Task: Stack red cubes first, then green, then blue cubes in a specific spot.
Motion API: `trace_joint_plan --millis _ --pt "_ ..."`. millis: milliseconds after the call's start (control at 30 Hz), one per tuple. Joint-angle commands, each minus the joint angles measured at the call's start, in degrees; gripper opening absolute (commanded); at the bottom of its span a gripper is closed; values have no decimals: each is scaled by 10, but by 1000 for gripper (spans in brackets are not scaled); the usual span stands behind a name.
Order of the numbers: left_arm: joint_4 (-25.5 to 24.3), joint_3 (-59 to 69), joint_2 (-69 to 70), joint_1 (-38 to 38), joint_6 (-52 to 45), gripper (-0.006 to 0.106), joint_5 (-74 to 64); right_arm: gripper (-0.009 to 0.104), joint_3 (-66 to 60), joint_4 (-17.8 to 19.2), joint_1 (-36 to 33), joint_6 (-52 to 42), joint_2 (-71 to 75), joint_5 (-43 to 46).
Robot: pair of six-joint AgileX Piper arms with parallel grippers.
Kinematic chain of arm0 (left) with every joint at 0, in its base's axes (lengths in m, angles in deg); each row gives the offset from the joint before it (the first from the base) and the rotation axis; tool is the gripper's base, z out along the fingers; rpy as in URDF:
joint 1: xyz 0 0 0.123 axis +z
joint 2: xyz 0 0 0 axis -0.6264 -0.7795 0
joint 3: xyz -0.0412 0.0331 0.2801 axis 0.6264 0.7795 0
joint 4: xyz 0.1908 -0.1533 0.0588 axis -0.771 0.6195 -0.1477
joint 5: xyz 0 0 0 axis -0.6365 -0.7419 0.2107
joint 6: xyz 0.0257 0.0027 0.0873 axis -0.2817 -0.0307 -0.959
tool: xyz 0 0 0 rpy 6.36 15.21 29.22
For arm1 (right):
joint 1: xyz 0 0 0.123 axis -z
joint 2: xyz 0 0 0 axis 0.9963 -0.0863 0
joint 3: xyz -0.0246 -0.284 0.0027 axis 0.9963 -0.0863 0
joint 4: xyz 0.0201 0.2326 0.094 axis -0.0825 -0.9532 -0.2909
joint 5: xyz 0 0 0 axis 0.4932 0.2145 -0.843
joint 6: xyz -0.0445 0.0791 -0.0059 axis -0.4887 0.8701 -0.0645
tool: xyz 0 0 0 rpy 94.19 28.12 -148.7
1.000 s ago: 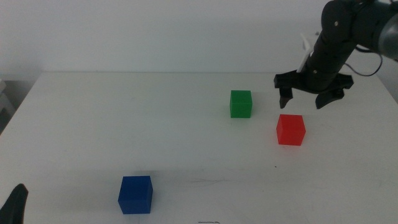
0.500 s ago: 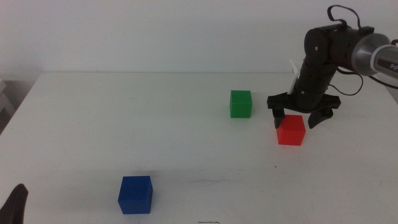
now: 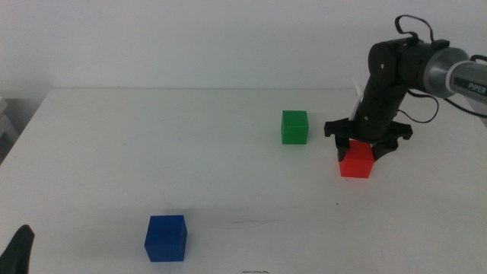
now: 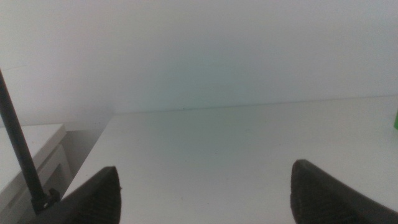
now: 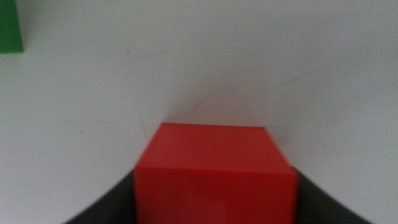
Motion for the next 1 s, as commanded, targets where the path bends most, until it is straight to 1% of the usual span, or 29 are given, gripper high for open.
trace_joint_plan --millis 0,33,100,133,200,367,500,733,967 --pt "2 -3 12 1 4 94 45 39 18 -4 1 1 28 5" --pt "2 -3 12 1 4 94 45 35 18 -4 1 1 27 5" --pt "2 -3 12 1 4 94 45 23 18 -3 1 1 29 3" --pt "2 -3 12 1 4 94 45 9 17 3 1 1 37 -7" --pt "2 -3 12 1 4 94 45 -1 13 12 -4 3 52 -15" --pt "2 -3 12 1 4 94 45 -1 -41 25 -25 39 120 -17" --pt "2 -3 12 1 4 94 45 -1 -68 27 -67 67 155 -18" --pt "2 -3 12 1 4 94 45 -1 -42 29 -154 146 140 -24" --pt "2 -3 12 1 4 94 45 -1 2 29 -209 201 105 -27"
